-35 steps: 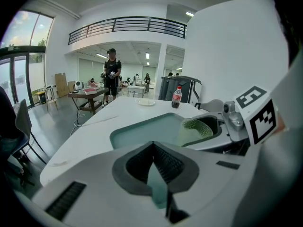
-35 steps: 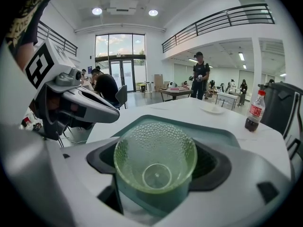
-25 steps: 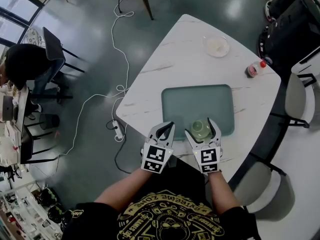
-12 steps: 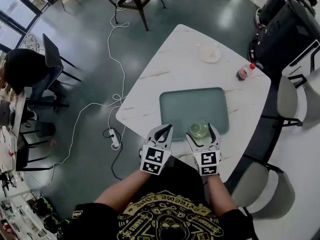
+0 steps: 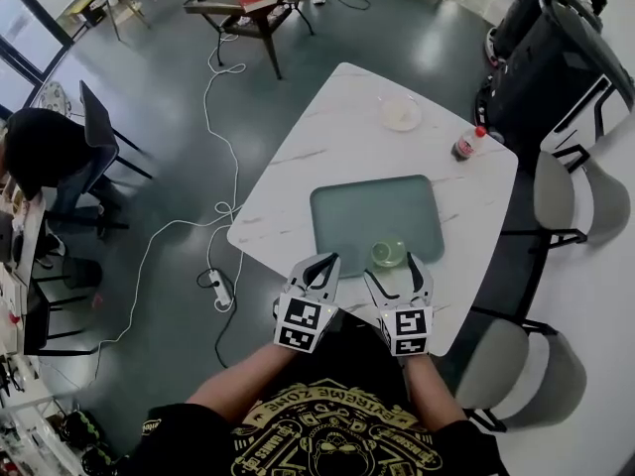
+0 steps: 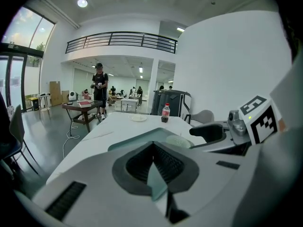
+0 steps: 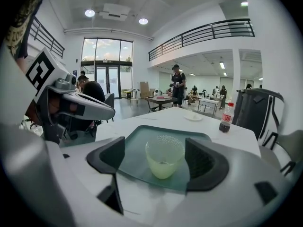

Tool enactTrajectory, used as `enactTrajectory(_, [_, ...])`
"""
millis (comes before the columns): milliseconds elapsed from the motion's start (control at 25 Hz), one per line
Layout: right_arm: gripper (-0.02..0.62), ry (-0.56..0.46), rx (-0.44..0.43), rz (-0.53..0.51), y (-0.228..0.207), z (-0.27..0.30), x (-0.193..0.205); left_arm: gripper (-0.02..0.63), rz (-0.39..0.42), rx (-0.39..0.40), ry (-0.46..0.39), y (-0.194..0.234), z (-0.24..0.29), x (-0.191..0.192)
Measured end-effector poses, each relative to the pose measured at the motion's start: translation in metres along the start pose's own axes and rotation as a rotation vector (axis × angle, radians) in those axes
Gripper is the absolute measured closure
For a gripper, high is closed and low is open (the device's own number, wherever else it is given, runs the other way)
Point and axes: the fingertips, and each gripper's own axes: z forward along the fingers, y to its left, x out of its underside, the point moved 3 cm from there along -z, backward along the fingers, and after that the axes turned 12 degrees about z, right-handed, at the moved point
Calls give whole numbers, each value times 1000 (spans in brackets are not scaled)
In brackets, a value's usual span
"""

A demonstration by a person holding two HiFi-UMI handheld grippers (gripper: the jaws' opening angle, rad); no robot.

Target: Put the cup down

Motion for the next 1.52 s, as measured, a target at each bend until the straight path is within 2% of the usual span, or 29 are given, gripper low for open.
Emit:
enactTrajectory(400, [198,-77,13,18,28,-35,-20,598,10,26,-69,-7,-30,-13])
enactTrajectory(560, [318,-97,26,17,40,-51,-25,598,15,38,-103,-10,-45,-20])
enactTrajectory(760, [384,-110,33,22,59,-67,-27,598,13,59,-128,-14,-62,-24])
enactTrajectory(1040, [560,-112,77,27,78,-87,-23,598,18,88,-154,-21,-83,-21])
enactTrajectory(1120, [589,-110,83,28,81,-92,-22,598,16,98,-158,-23,-88,-19])
enactTrajectory(1520, [589,-97,102,38,101,-118,-19,598,14,171,-207,-44,-107,-18])
